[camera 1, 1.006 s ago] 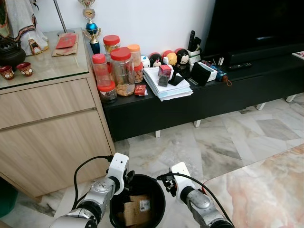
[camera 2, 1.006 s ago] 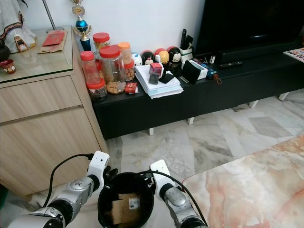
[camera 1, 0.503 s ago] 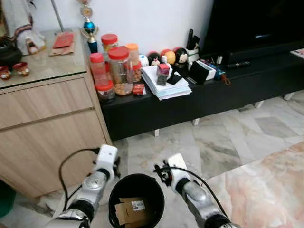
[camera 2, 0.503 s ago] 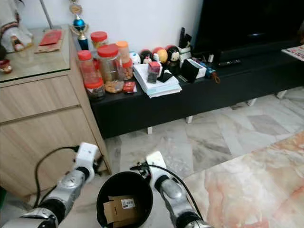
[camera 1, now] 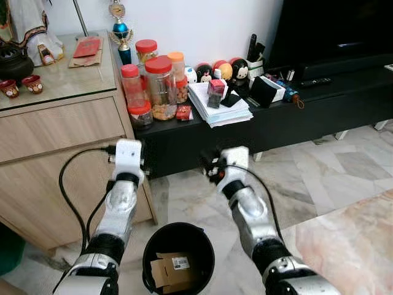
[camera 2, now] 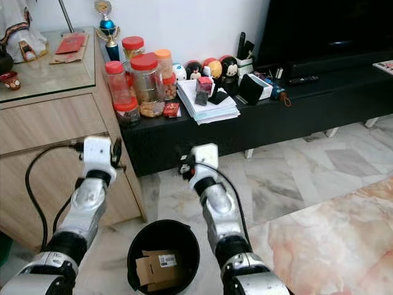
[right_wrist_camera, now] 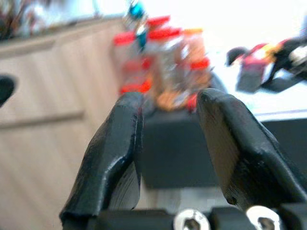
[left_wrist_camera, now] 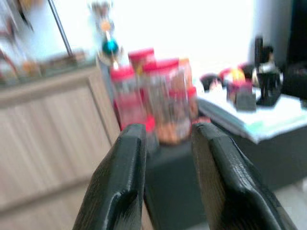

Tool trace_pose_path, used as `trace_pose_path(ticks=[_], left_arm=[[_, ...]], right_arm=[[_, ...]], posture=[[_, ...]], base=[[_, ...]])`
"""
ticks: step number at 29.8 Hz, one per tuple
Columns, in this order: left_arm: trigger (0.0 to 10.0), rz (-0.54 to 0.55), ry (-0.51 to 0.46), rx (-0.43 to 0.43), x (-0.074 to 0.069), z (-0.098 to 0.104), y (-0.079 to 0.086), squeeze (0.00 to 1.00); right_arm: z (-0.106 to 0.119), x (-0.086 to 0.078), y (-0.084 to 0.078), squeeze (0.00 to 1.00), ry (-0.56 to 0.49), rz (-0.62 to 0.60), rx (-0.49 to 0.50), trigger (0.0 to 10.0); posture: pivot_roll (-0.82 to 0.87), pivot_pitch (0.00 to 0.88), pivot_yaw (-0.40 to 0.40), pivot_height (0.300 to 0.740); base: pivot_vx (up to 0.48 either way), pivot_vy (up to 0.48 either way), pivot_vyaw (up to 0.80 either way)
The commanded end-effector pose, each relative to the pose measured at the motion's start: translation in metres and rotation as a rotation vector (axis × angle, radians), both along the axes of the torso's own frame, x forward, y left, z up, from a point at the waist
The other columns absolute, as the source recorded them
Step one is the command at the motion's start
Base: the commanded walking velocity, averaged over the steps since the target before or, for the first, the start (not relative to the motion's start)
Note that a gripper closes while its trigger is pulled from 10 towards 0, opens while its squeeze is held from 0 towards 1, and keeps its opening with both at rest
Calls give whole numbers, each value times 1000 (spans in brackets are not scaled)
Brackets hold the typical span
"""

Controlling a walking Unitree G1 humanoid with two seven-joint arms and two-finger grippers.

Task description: Picking trash to rubbish bin

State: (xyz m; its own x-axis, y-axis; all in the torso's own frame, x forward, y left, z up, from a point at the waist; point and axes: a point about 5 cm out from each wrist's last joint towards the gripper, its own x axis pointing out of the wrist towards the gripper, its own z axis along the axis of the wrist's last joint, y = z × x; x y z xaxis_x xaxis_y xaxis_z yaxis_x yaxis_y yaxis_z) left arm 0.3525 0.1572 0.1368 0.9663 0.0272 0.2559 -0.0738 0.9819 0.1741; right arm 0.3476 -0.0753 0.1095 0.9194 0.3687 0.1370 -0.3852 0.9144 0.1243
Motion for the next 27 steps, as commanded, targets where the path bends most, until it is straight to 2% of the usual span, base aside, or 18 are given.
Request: trace_pose_path(ticks=[1,6,8,12,20,24,27], left_arm=[[10000,27,-36,7,-1,5,1,0],[10000,34,-59,1,-4,7,0,0],[10000,36,-66,1,-6,8,0,0],[10000,46,-79,1,-13,8,4,0],[10000,47,-73,39,-28,4,14,0],[10000,58,-64,38,-30,1,16,0],[10000,48,-70,34,-29,3,13,0]], right_arm=[[15,6,-8,0,-59,-55,23,10000],[28,10,-19,0,-121,-105,-14,10000],[28,11,-23,0,-122,-120,-11,10000],[25,10,-31,0,-121,-145,-78,10000],[33,11,-52,0,-153,-186,-84,10000],[34,12,-54,0,-152,-195,-82,10000],[37,13,-50,0,-159,-187,-77,10000]], posture=[[199,0,22,740],[185,0,26,740],[185,0,26,740],[195,0,27,740],[203,0,14,740],[204,0,12,740],[212,0,6,740]], base=[[0,0,0],[0,0,0],[0,0,0],[0,0,0],[0,0,0],[0,0,0],[0,0,0]])
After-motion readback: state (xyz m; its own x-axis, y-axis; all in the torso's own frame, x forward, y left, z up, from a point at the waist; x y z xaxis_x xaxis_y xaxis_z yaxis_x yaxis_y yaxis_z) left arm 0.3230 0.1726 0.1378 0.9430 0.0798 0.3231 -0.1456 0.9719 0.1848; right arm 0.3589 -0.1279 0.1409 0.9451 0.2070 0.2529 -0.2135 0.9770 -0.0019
